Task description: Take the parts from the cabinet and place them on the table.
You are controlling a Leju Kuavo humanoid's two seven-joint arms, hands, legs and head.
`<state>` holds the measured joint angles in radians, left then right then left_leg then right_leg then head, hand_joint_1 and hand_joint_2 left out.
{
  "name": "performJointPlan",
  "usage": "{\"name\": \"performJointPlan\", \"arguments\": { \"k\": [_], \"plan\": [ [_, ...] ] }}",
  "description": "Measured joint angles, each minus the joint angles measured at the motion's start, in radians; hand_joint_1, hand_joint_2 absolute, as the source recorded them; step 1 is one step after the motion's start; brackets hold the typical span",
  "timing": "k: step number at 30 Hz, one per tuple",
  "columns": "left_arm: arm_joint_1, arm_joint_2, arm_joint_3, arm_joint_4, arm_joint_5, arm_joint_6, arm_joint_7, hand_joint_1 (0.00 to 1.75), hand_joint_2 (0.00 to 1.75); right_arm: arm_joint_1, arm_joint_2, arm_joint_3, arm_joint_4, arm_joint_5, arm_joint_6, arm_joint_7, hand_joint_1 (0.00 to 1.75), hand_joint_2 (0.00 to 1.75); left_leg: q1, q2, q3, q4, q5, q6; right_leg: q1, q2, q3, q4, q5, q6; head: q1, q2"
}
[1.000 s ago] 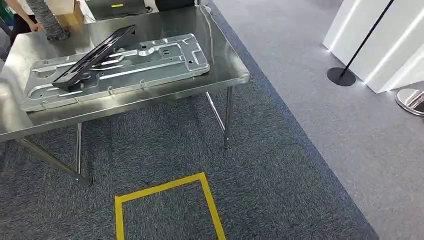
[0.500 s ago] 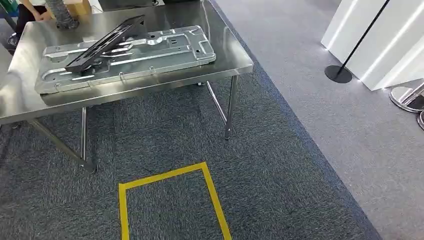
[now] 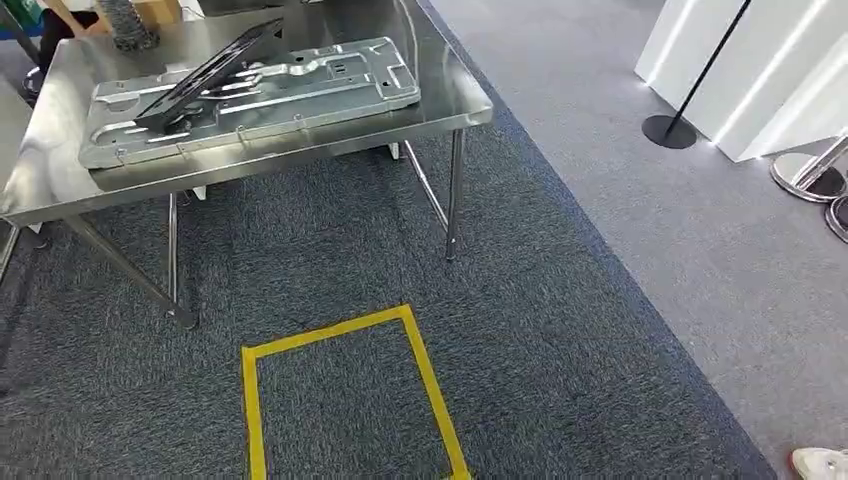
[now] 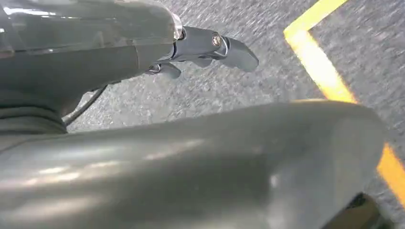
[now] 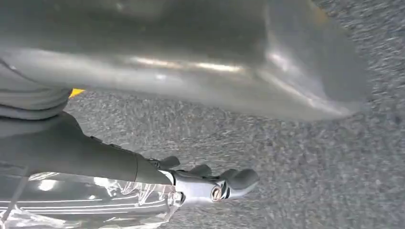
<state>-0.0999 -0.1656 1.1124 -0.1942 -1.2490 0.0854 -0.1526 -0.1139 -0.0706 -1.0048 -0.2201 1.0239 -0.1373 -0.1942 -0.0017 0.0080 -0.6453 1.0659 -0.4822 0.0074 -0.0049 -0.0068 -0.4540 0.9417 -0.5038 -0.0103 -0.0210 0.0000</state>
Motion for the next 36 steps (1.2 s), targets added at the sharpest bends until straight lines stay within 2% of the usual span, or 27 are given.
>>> {"name": "performJointPlan", "arguments": {
  "k": [2,3,4,5,7,8,9,11,13,14,15,17,18,19,20,22,23,24,26,28,29,30,32,33,34,35,36],
  "plan": [
    [0.002,0.0,0.0,0.0,-0.003,0.0,0.0,0.0,0.0,0.001,0.0,0.0,0.0,0.0,0.0,0.002,0.0,0.0,0.004,0.0,-0.035,0.148,-0.115,-0.007,0.002,0.001,-0.028,0.001,0.018,-0.003,0.0,0.0],
    [0.0,0.0,0.0,0.0,-0.005,0.0,0.0,0.0,0.0,0.001,0.0,0.0,0.0,0.0,0.0,0.002,0.0,0.0,0.004,0.0,-0.045,0.205,-0.131,-0.009,0.002,0.001,-0.041,0.003,0.025,-0.003,0.0,0.0],
    [0.0,0.0,0.0,0.0,-0.006,0.0,0.0,0.0,0.0,0.001,0.0,0.0,0.0,0.0,-0.001,0.002,0.0,0.0,0.005,0.0,-0.044,0.243,-0.109,-0.01,0.002,0.001,-0.056,0.006,0.034,-0.001,0.0,0.0],
    [0.001,0.0,0.0,0.0,-0.006,0.0,0.0,0.0,0.0,0.001,0.0,0.0,0.0,0.0,-0.001,0.002,0.0,0.0,0.005,0.0,-0.026,0.239,-0.066,-0.01,0.002,0.001,-0.07,0.011,0.041,0.0,0.0,0.0],
    [0.001,0.0,0.0,0.0,-0.007,0.001,-0.002,0.0,0.0,0.003,0.0,0.0,0.001,-0.001,-0.001,0.002,0.0,0.0,0.005,0.0,0.059,0.13,0.006,-0.005,0.001,0.001,-0.095,0.027,0.049,0.006,0.0,0.0],
    [0.0,0.0,0.0,0.0,-0.007,0.002,-0.003,0.0,0.0,0.003,0.0,0.0,0.002,-0.001,-0.001,0.001,0.0,0.0,0.005,-0.001,0.128,0.03,0.007,0.001,0.001,0.001,-0.103,0.036,0.051,0.009,0.0,0.0],
    [-0.002,0.0,0.0,0.0,-0.007,0.002,-0.003,0.0,0.0,0.004,0.001,0.0,0.002,-0.001,-0.001,0.0,0.0,0.0,0.0,-0.002,0.178,-0.047,-0.028,0.006,0.006,0.002,-0.111,0.045,0.053,0.013,0.0,0.0],
    [-0.006,0.0,0.0,0.0,-0.007,0.003,-0.005,0.0,0.0,0.002,0.001,0.0,0.002,-0.002,-0.001,-0.003,0.0,0.0,0.0,-0.001,0.183,-0.09,-0.052,0.013,0.007,0.001,-0.119,0.05,0.062,0.026,0.0,0.0],
    [-0.003,0.0,0.0,0.0,-0.007,0.003,-0.004,0.0,0.0,0.003,0.001,0.0,0.002,0.0,-0.002,-0.009,0.0,0.0,0.004,-0.001,0.177,-0.093,-0.041,0.028,0.009,0.0,-0.123,0.049,0.072,0.039,0.0,0.0],
    [-0.003,0.0,0.0,0.0,-0.006,0.004,-0.004,0.0,0.0,0.004,0.0,0.0,0.002,0.002,-0.002,-0.011,0.0,0.0,0.007,0.002,0.176,-0.096,-0.034,0.035,0.001,0.005,-0.128,0.064,0.058,0.043,0.0,0.0],
    [-0.004,0.0,0.0,0.0,-0.006,0.004,-0.005,0.0,0.0,0.005,0.0,0.0,0.002,0.003,-0.002,-0.013,0.0,0.0,0.006,0.003,0.17,-0.096,-0.029,0.041,0.001,0.005,-0.147,0.106,0.02,0.048,0.0,0.0],
    [-0.004,0.0,0.0,0.0,-0.006,0.004,-0.005,0.0,0.0,0.005,0.0,0.0,0.002,0.005,-0.001,-0.013,0.0,0.0,0.003,0.004,0.157,-0.095,-0.02,0.046,-0.003,0.005,-0.214,0.269,-0.073,0.058,0.0,0.0],
    [-0.003,0.0,0.0,0.0,-0.006,0.004,-0.005,0.0,0.0,0.006,0.0,0.0,0.002,0.006,-0.001,-0.013,0.0,0.0,0.002,0.005,0.151,-0.094,-0.016,0.046,-0.005,0.005,-0.241,0.339,-0.101,0.061,0.0,0.0],
    [-0.001,0.0,0.0,0.0,-0.006,0.003,-0.005,0.0,0.0,0.006,0.002,0.0,0.003,0.006,-0.001,-0.013,0.0,0.0,0.001,0.0,0.146,-0.092,-0.013,0.044,-0.008,0.005,-0.25,0.373,-0.106,0.063,0.0,0.0],
    [0.001,0.0,0.0,0.0,-0.006,0.004,-0.005,0.0,0.0,0.007,0.002,0.0,0.003,0.008,-0.001,-0.013,0.0,0.0,0.001,-0.004,0.143,-0.089,-0.01,0.042,-0.009,0.005,-0.232,0.351,-0.087,0.063,0.0,0.0],
    [0.001,0.0,0.0,0.0,-0.006,0.004,-0.005,0.0,0.0,0.008,0.002,0.001,0.003,0.015,-0.002,-0.012,0.0,0.0,0.002,-0.015,0.138,-0.084,-0.008,0.039,-0.009,0.01,-0.133,0.186,-0.008,0.057,0.0,0.0],
    [0.0,-0.001,0.0,0.0,-0.006,0.004,-0.005,0.0,0.0,0.007,0.002,0.001,0.003,0.018,-0.002,-0.012,0.0,0.0,0.002,-0.022,0.14,-0.081,-0.007,0.037,-0.009,0.028,-0.082,0.097,0.025,0.051,0.0,0.0],
    [-0.001,-0.002,0.0,0.0,-0.006,0.005,-0.005,0.0,0.0,0.007,0.002,0.001,0.003,0.018,-0.002,-0.012,0.0,0.0,-0.001,-0.027,0.134,-0.079,-0.006,0.033,-0.007,0.057,-0.056,0.051,0.013,0.043,0.0,0.0],
    [-0.005,-0.002,0.0,0.0,-0.006,0.006,-0.005,0.0,0.0,0.01,0.003,0.002,0.003,0.023,-0.002,-0.008,0.0,0.0,-0.001,-0.039,0.124,-0.074,-0.001,0.022,-0.005,0.044,-0.06,0.042,0.014,0.038,0.0,0.0],
    [-0.001,-0.002,0.0,0.0,-0.006,0.006,-0.004,0.0,0.0,0.009,0.003,0.002,0.004,0.023,-0.002,-0.006,0.0,0.0,0.001,-0.053,0.12,-0.078,0.005,0.009,-0.003,0.031,-0.061,0.038,0.018,0.025,0.0,0.0],
    [-0.001,0.0,0.0,0.0,-0.006,0.006,-0.004,0.0,0.0,0.008,0.005,0.003,0.004,0.023,-0.002,-0.006,0.0,0.0,0.001,-0.047,0.12,-0.067,-0.005,0.005,-0.015,0.018,-0.059,0.027,0.026,0.015,0.0,0.0],
    [0.0,0.0,0.0,0.0,-0.006,0.006,-0.004,0.0,0.0,0.007,0.005,0.004,0.004,0.023,-0.002,-0.006,0.0,0.0,0.0,-0.034,0.11,-0.051,-0.02,0.0,-0.012,0.013,-0.058,0.024,0.027,0.012,0.0,0.0],
    [-0.003,0.0,0.0,0.0,-0.006,0.006,-0.003,0.0,0.0,0.01,0.005,0.007,0.004,0.023,-0.002,-0.005,0.0,0.0,0.006,-0.023,0.032,0.114,-0.115,-0.007,-0.01,-0.007,-0.063,0.025,0.028,0.008,0.0,0.0],
    [-0.003,0.0,0.0,0.0,-0.006,0.006,-0.003,0.0,0.0,0.011,0.006,0.008,0.004,0.023,-0.002,-0.003,0.0,0.0,0.006,-0.022,0.002,0.179,-0.141,-0.009,-0.009,-0.016,-0.064,0.025,0.028,0.008,0.0,0.0],
    [-0.001,0.0,0.0,0.0,-0.006,0.006,-0.003,0.0,1.75,0.01,0.007,0.008,0.004,0.024,-0.002,-0.002,0.0,0.0,0.006,-0.02,-0.029,0.245,-0.156,-0.012,-0.008,-0.027,-0.067,0.028,0.028,0.008,0.0,0.0],
    [0.002,0.0,0.0,0.0,-0.006,0.006,-0.003,0.0,1.75,0.009,0.008,0.008,0.004,0.026,0.0,0.001,0.0,0.0,0.007,-0.018,-0.027,0.243,-0.138,-0.013,-0.008,-0.036,-0.067,0.03,0.028,0.007,0.0,0.0],
    [0.004,0.0,0.0,0.0,-0.006,0.007,-0.003,0.0,1.75,0.008,0.01,0.01,0.004,0.027,0.0,0.003,0.0,0.0,0.007,-0.014,0.004,0.182,-0.095,-0.013,-0.008,-0.046,-0.067,0.032,0.026,0.008,0.0,0.0]
  ]
}}
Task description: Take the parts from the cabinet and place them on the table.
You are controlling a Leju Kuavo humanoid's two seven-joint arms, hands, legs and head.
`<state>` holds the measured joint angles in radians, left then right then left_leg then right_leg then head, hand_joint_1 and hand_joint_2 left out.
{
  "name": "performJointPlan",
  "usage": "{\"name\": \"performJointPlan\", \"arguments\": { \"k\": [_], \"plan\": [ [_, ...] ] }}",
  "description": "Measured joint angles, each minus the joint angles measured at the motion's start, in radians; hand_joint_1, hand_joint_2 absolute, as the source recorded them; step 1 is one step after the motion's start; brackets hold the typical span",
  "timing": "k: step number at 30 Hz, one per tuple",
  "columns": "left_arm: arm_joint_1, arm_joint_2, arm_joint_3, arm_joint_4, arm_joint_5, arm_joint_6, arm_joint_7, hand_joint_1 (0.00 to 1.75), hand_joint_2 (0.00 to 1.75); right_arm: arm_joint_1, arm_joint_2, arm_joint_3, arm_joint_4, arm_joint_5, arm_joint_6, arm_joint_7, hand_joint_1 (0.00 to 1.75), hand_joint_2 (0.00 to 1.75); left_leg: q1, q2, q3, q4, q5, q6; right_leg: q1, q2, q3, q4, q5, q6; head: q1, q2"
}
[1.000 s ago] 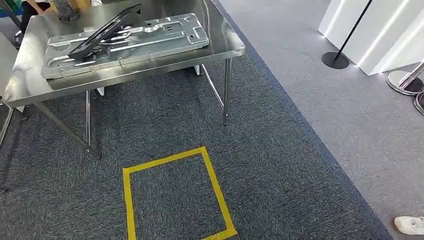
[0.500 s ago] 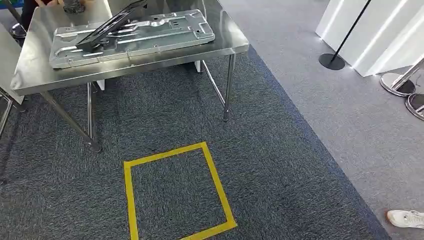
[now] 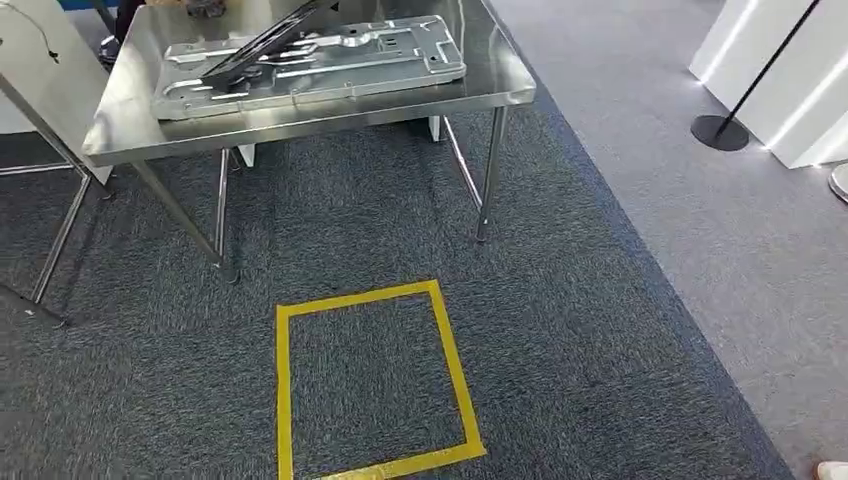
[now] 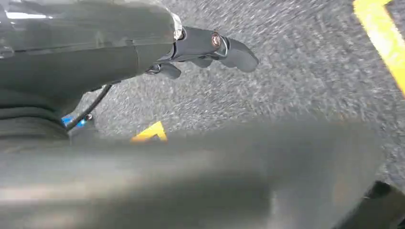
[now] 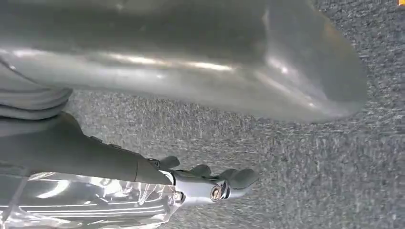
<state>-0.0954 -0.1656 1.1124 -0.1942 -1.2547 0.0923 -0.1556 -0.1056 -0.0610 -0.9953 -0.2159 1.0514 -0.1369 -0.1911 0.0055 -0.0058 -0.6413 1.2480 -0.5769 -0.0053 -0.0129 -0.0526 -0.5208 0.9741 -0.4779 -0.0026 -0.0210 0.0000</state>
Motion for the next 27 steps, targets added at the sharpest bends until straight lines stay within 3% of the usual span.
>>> {"name": "performJointPlan", "arguments": {
  "k": [1,2,3,4,5,6,7,8,9,10,12,13,14,15,17,18,19,21,22,23,24,25,27],
  "plan": [
    [0.0,0.001,0.0,0.0,0.0,0.0,0.0,0.0,1.75,-0.001,0.001,0.001,0.0,0.002,0.0,0.0,0.0,0.0,0.0,0.007,0.04,-0.08,0.043,0.001,0.0,-0.008,0.001,0.002,-0.002,0.001,0.0,0.0],
    [-0.001,0.002,0.0,0.0,0.0,0.001,0.0,0.0,1.75,-0.002,0.003,0.003,0.0,0.003,0.001,0.001,0.0,0.0,0.0,0.03,0.089,-0.178,0.087,0.004,0.0,-0.017,0.003,0.006,-0.005,0.005,0.0,0.0],
    [-0.004,0.002,0.0,0.0,0.0,0.002,0.0,0.0,1.75,-0.002,0.003,0.003,0.0,0.005,0.001,0.002,0.0,0.0,-0.003,0.075,0.113,-0.233,0.087,0.009,0.004,-0.024,0.002,0.01,-0.008,0.009,0.0,0.0],
    [-0.008,0.002,0.0,0.0,0.0,0.002,-0.001,0.0,1.75,-0.002,0.003,0.003,0.0,0.006,0.001,0.002,0.0,0.0,-0.013,0.077,0.115,-0.252,0.082,0.014,0.01,-0.029,-0.001,0.019,-0.012,0.015,0.0,0.0],
    [-0.01,0.002,0.0,0.0,0.0,0.002,-0.002,0.0,0.0,-0.001,0.004,0.004,0.0,0.008,0.001,0.003,0.0,0.0,-0.009,0.066,0.108,-0.244,0.085,0.024,0.011,-0.042,-0.002,0.017,-0.011,0.02,0.0,0.0],
    [-0.006,0.002,0.0,0.0,0.001,0.002,-0.002,0.0,0.0,-0.004,0.004,0.005,0.0,0.009,0.0,0.003,0.0,0.0,-0.012,0.055,0.104,-0.243,0.085,0.028,0.012,-0.051,-0.001,0.016,-0.011,0.025,0.0,0.0],
    [-0.002,0.002,0.0,0.0,0.002,0.002,-0.002,0.0,1.75,-0.007,0.004,0.005,0.0,0.01,0.0,0.003,0.0,0.0,-0.013,0.046,0.102,-0.244,0.088,0.034,0.01,-0.061,0.0,0.015,-0.01,0.029,0.0,0.0],
    [-0.001,0.003,0.0,0.0,0.003,0.002,-0.002,0.0,1.75,-0.009,0.004,0.006,0.0,0.01,0.001,0.003,0.0,0.0,-0.006,0.036,0.108,-0.251,0.096,0.045,0.007,-0.055,-0.001,0.02,-0.017,0.037,0.0,0.0],
    [-0.002,0.003,0.0,0.0,0.003,0.002,-0.002,0.0,1.75,-0.01,0.005,0.006,0.0,0.01,0.001,0.003,0.0,0.0,-0.005,0.029,0.104,-0.251,0.098,0.048,0.003,-0.005,-0.008,0.044,-0.04,0.045,0.0,0.0],
    [-0.004,0.003,0.0,0.0,0.003,0.002,-0.002,0.0,1.75,-0.008,0.005,0.006,0.001,0.01,0.001,0.004,0.0,0.0,-0.005,0.026,0.101,-0.251,0.102,0.055,0.0,0.025,-0.033,0.1,-0.08,0.048,0.0,0.0],
    [-0.007,0.002,0.0,0.0,0.003,-0.002,0.0,0.0,1.75,-0.004,0.005,0.006,0.001,0.01,0.001,0.008,0.0,0.0,-0.006,0.012,0.095,-0.25,0.104,0.059,0.0,0.045,-0.112,0.267,-0.158,0.051,0.0,0.0],
    [-0.005,0.002,0.0,0.0,0.003,-0.002,0.002,0.0,1.75,-0.004,0.005,0.006,0.001,0.011,0.0,0.015,0.0,0.0,-0.007,0.006,0.094,-0.25,0.105,0.059,0.0,0.047,-0.143,0.33,-0.174,0.051,0.0,0.0],
    [-0.002,0.002,0.0,0.0,0.003,-0.004,0.003,0.0,1.75,-0.002,0.006,0.006,0.002,0.015,-0.001,0.025,0.0,0.0,-0.008,0.002,0.095,-0.25,0.105,0.059,0.0,0.047,-0.15,0.339,-0.161,0.05,0.0,0.0],
    [-0.001,0.002,0.0,0.0,0.004,-0.005,0.005,0.0,1.75,-0.001,0.006,0.006,0.002,0.017,-0.002,0.037,0.0,0.0,-0.008,-0.003,0.096,-0.249,0.105,0.058,0.0,0.047,-0.132,0.3,-0.128,0.047,0.0,0.0],
    [-0.003,0.002,0.0,0.0,0.003,-0.007,0.009,0.0,1.75,-0.001,0.006,0.008,0.002,0.026,-0.001,0.063,0.0,0.0,-0.01,-0.01,0.101,-0.248,0.104,0.056,0.0,0.05,-0.047,0.114,-0.027,0.036,0.0,0.0],
    [-0.003,0.001,0.0,0.0,0.0,-0.008,0.012,0.0,1.75,-0.001,0.006,0.01,0.002,0.032,0.003,0.081,0.0,0.0,-0.009,-0.012,0.1,-0.248,0.104,0.054,0.002,0.059,-0.013,0.035,-0.004,0.028,0.0,0.0],
    [-0.005,0.001,0.0,0.0,0.0,-0.008,0.015,0.0,1.75,-0.002,0.006,0.012,0.002,0.035,0.007,0.093,0.0,0.0,-0.016,-0.014,0.096,-0.244,0.103,0.046,0.008,0.061,-0.007,0.019,-0.011,0.027,0.0,0.0],
    [-0.004,0.001,0.0,0.0,-0.001,-0.009,0.018,0.0,1.75,-0.001,0.008,0.018,0.002,0.038,0.01,0.105,0.0,0.0,-0.012,-0.016,0.093,-0.247,0.106,0.036,0.011,0.059,-0.014,0.021,-0.009,0.022,0.0,0.0],
    [-0.003,0.001,0.0,0.0,-0.001,-0.009,0.018,0.0,1.75,0.0,0.008,0.019,0.002,0.039,0.011,0.106,0.0,1.75,-0.011,-0.016,0.094,-0.251,0.109,0.03,0.013,0.059,-0.014,0.02,-0.007,0.016,0.0,0.0],
    [-0.004,0.002,0.0,0.0,-0.001,-0.009,0.018,0.0,1.75,0.0,0.008,0.021,0.002,0.039,0.011,0.106,0.0,1.75,-0.016,-0.017,0.093,-0.249,0.106,0.023,0.002,0.058,-0.012,0.007,0.001,0.005,0.0,0.0],
    [-0.004,0.002,0.0,0.0,-0.001,-0.009,0.018,0.0,1.75,-0.001,0.01,0.023,0.002,0.041,0.01,0.108,0.0,1.75,-0.012,-0.012,0.09,-0.233,0.091,0.017,0.001,0.053,-0.009,0.001,0.005,0.001,0.0,0.0],
    [-0.005,0.002,0.0,0.0,-0.001,-0.009,0.019,0.0,1.75,-0.001,0.01,0.025,0.002,0.044,0.003,0.111,0.0,1.75,-0.011,-0.009,0.071,-0.191,0.057,0.011,0.001,0.051,-0.01,0.001,0.006,-0.005,0.0,0.0],
    [-0.006,0.002,0.001,0.0,0.002,-0.007,0.021,0.0,1.75,0.002,0.014,0.027,0.003,0.055,0.006,0.123,0.0,1.75,-0.005,-0.008,0.001,-0.025,-0.03,0.003,0.002,0.044,-0.012,0.001,0.006,-0.007,0.0,0.0]
  ]
}}
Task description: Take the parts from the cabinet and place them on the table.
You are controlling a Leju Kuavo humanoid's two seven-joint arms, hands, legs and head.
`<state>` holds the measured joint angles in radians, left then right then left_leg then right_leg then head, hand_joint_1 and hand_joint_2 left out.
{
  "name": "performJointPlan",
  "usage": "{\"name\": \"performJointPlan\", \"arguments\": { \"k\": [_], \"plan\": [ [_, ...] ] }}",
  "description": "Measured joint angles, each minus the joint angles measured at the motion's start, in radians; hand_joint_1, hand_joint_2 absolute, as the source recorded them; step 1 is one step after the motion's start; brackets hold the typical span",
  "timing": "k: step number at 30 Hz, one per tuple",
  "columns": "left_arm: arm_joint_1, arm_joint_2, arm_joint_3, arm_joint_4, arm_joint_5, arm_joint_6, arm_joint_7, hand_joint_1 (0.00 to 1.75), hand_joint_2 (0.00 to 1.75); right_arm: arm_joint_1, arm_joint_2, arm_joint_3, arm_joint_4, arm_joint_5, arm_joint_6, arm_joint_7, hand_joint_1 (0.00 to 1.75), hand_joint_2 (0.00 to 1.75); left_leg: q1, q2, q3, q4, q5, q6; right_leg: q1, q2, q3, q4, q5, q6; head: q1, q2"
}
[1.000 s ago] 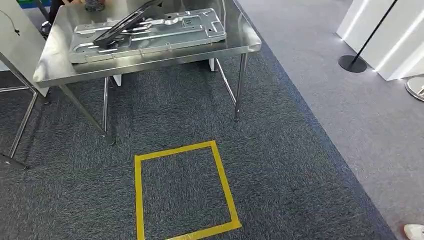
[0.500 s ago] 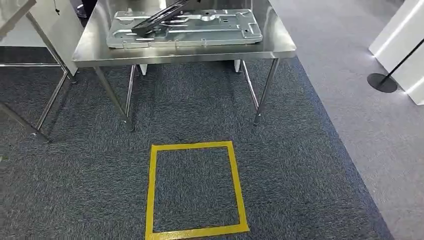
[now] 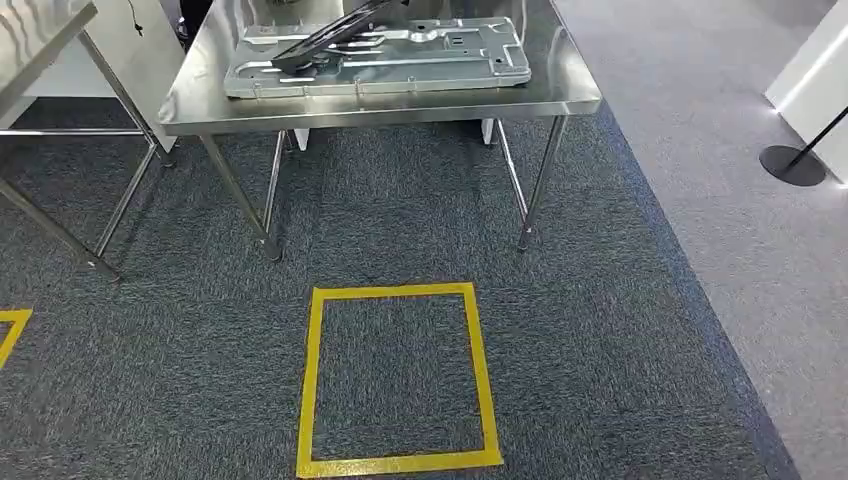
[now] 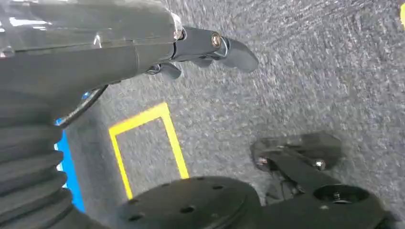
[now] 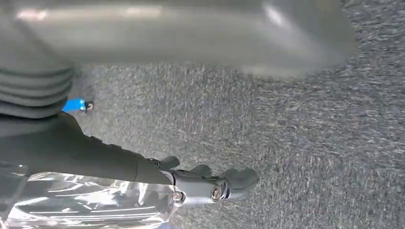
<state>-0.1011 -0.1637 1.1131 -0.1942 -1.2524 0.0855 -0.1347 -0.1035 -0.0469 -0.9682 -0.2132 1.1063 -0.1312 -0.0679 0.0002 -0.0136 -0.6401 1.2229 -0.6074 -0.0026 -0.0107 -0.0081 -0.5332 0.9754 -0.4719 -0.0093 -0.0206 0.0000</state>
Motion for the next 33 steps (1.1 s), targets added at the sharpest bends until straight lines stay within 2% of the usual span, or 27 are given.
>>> {"name": "performJointPlan", "arguments": {
  "k": [1,2,3,4,5,6,7,9,11,12,13,14,15,16,17,18,19,21,22,23,26,27,28,29,31,32,33],
  "plan": [
    [-0.005,0.0,0.0,0.0,0.0,0.0,0.0,0.0,1.75,0.002,0.005,0.004,0.001,0.012,0.009,0.006,0.0,1.75,0.0,0.001,-0.027,0.069,-0.024,-0.003,0.0,-0.005,-0.001,0.001,0.0,0.0,0.0,0.0],
    [-0.01,0.0,0.0,0.0,-0.001,0.0,0.004,0.0,1.75,0.004,0.009,0.01,0.003,0.022,0.018,0.008,0.0,1.75,0.001,0.003,-0.031,0.091,-0.021,-0.005,0.0,-0.009,-0.001,0.002,0.0,0.0,0.0,0.0],
    [-0.01,0.0,0.0,0.0,-0.003,0.001,0.007,0.0,1.75,0.004,0.014,0.016,0.004,0.031,0.023,0.011,0.0,1.75,0.003,0.007,-0.011,0.062,0.004,-0.006,0.0,-0.009,-0.001,0.004,0.0,0.001,0.0,0.0],
    [-0.009,0.0,0.0,0.0,-0.003,0.002,0.011,0.0,1.75,0.004,0.023,0.025,0.005,0.039,0.032,0.015,0.0,1.75,0.005,0.009,0.026,-0.004,0.043,-0.006,0.0,-0.009,-0.001,0.007,-0.001,0.001,0.0,0.0],
    [-0.01,0.0,0.0,0.0,-0.006,0.003,0.016,0.0,1.75,0.003,0.03,0.031,0.005,0.043,0.034,0.019,0.0,1.75,0.007,0.01,0.077,-0.1,0.088,-0.005,-0.001,-0.009,0.0,0.011,-0.002,0.003,0.0,0.0],
    [-0.009,0.001,0.0,0.0,-0.009,0.003,0.019,0.0,1.75,0.004,0.04,0.038,0.006,0.049,0.034,0.026,0.0,1.75,0.008,0.012,0.123,-0.193,0.121,-0.002,-0.001,-0.009,0.0,0.015,-0.005,0.008,0.0,0.0],
    [-0.008,0.001,0.0,0.0,-0.013,0.003,0.023,0.0,1.75,0.005,0.045,0.041,0.006,0.051,0.035,0.029,0.0,1.75,0.003,0.015,0.134,-0.218,0.098,0.003,0.005,-0.009,-0.005,0.019,-0.006,0.013,0.0,0.0],
    [-0.009,0.001,-0.001,0.0,-0.02,0.006,0.041,0.0,1.75,0.005,0.061,0.052,0.008,0.058,0.045,0.051,0.0,1.75,0.002,0.011,0.125,-0.223,0.102,0.012,0.006,-0.009,-0.016,0.023,-0.002,0.024,0.0,0.0],
    [-0.011,0.001,-0.012,0.0,-0.021,0.006,0.075,0.0,1.75,0.006,0.078,0.066,0.011,0.06,0.064,0.065,0.0,1.75,0.0,0.008,0.123,-0.226,0.106,0.023,0.004,-0.012,-0.014,0.02,0.002,0.035,0.0,0.0],
    [-0.012,0.001,-0.025,0.0,-0.01,0.006,0.087,0.0,1.75,0.009,0.081,0.077,0.011,0.053,0.073,0.066,0.0,1.75,0.009,0.009,0.13,-0.236,0.114,0.034,0.0,-0.009,-0.015,0.027,-0.007,0.04,0.0,0.0],
    [-0.012,0.001,-0.041,0.0,0.006,0.004,0.095,0.0,1.75,0.012,0.084,0.092,0.011,0.038,0.077,0.066,0.0,1.75,0.007,0.01,0.13,-0.238,0.116,0.037,-0.001,-0.003,-0.024,0.051,-0.029,0.044,0.0,0.0],
    [-0.012,0.003,-0.056,-0.001,0.024,0.003,0.099,0.0,1.75,0.017,0.086,0.107,0.011,0.021,0.08,0.067,0.0,1.75,0.007,0.012,0.128,-0.237,0.118,0.04,-0.002,-0.002,-0.05,0.107,-0.066,0.048,0.0,0.0],
    [-0.009,0.005,-0.073,-0.002,0.039,0.003,0.104,0.0,1.75,0.024,0.086,0.118,0.011,0.004,0.083,0.068,0.0,1.75,0.007,0.012,0.124,-0.236,0.119,0.042,-0.004,-0.001,-0.095,0.205,-0.117,0.053,0.0,0.0],
    [-0.003,0.01,-0.086,-0.008,0.058,0.003,0.109,0.0,1.75,0.03,0.086,0.131,0.011,-0.015,0.085,0.069,0.0,1.75,0.006,0.013,0.122,-0.236,0.119,0.042,-0.004,-0.001,-0.135,0.291,-0.151,0.056,0.0,0.0],
    [0.003,0.013,-0.101,-0.011,0.074,0.003,0.109,0.0,1.75,0.038,0.086,0.14,0.012,-0.029,0.086,0.069,0.0,1.75,0.005,0.013,0.121,-0.235,0.119,0.042,-0.004,-0.001,-0.16,0.344,-0.164,0.057,0.0,0.0],
    [0.009,0.017,-0.121,-0.022,0.096,0.001,0.11,0.0,1.75,0.051,0.087,0.152,0.013,-0.049,0.087,0.07,0.0,1.75,0.005,0.013,0.121,-0.235,0.119,0.042,-0.004,-0.001,-0.165,0.355,-0.151,0.057,0.0,0.0],
    [0.011,0.019,-0.133,-0.028,0.12,0.0,0.111,0.0,1.75,0.06,0.088,0.168,0.014,-0.071,0.087,0.07,0.0,1.75,0.005,0.01,0.122,-0.235,0.119,0.042,-0.004,-0.001,-0.146,0.32,-0.124,0.056,0.0,0.0],
    [0.012,0.021,-0.173,-0.044,0.168,-0.004,0.111,0.0,1.75,0.077,0.088,0.199,0.017,-0.115,0.088,0.071,0.0,1.75,0.005,0.005,0.127,-0.234,0.117,0.038,-0.004,0.0,-0.054,0.128,-0.025,0.046,0.0,0.0],
    [0.012,0.021,-0.187,-0.05,0.185,-0.005,0.111,0.0,1.75,0.083,0.088,0.211,0.017,-0.131,0.088,0.071,0.0,1.75,0.005,0.004,0.129,-0.234,0.115,0.035,-0.003,0.003,-0.012,0.042,0.003,0.04,0.0,0.0],
    [0.012,0.023,-0.206,-0.056,0.206,-0.006,0.111,0.0,1.75,0.084,0.088,0.226,0.017,-0.15,0.088,0.071,0.0,1.75,0.0,0.004,0.126,-0.233,0.113,0.028,0.005,0.006,-0.005,0.023,-0.012,0.037,0.0,0.0],
    [0.017,0.034,-0.26,-0.074,0.274,-0.011,0.112,0.0,1.75,0.099,0.088,0.271,0.017,-0.212,0.089,0.071,0.0,1.75,0.004,0.005,0.127,-0.235,0.112,0.011,0.009,0.008,-0.009,0.022,-0.009,0.02,0.0,0.0],
    [0.022,0.038,-0.283,-0.079,0.302,-0.013,0.113,0.0,1.75,0.105,0.088,0.288,0.017,-0.234,0.089,0.071,0.0,1.75,0.0,0.005,0.128,-0.235,0.111,0.003,0.004,0.007,-0.007,0.013,-0.004,0.011,0.0,0.0],
    [0.029,0.043,-0.302,-0.083,0.325,-0.015,0.114,0.0,1.75,0.107,0.088,0.304,0.017,-0.256,0.09,0.071,0.0,1.75,0.005,0.006,0.127,-0.221,0.099,0.0,0.0,0.003,-0.004,0.007,0.001,0.004,0.0,0.0],
    [0.034,0.045,-0.32,-0.084,0.346,-0.016,0.114,0.0,1.75,0.109,0.087,0.32,0.014,-0.277,0.091,0.071,0.0,1.75,0.004,0.007,0.106,-0.176,0.063,-0.004,0.0,0.003,-0.006,0.005,0.002,-0.002,0.0,0.0],
    [0.049,0.049,-0.353,-0.084,0.387,-0.019,0.116,0.0,1.75,0.11,0.087,0.346,0.004,-0.315,0.092,0.071,0.0,1.75,0.008,0.007,0.035,-0.019,-0.021,-0.011,0.002,0.001,-0.008,0.005,0.001,-0.005,0.0,0.0],
    [0.062,0.05,-0.374,-0.084,0.411,-0.021,0.117,0.0,1.75,0.111,0.087,0.363,-0.003,-0.338,0.095,0.071,0.0,1.75,0.009,0.007,-0.003,0.064,-0.051,-0.013,0.004,0.001,-0.008,0.006,0.0,-0.006,0.0,0.0],
    [0.076,0.053,-0.392,-0.084,0.435,-0.022,0.118,0.0,1.75,0.11,0.087,0.38,-0.013,-0.359,0.097,0.071,0.0,1.75,0.009,0.007,-0.018,0.095,-0.048,-0.014,0.005,0.001,-0.008,0.007,0.0,-0.007,0.0,0.0]
  ]
}}
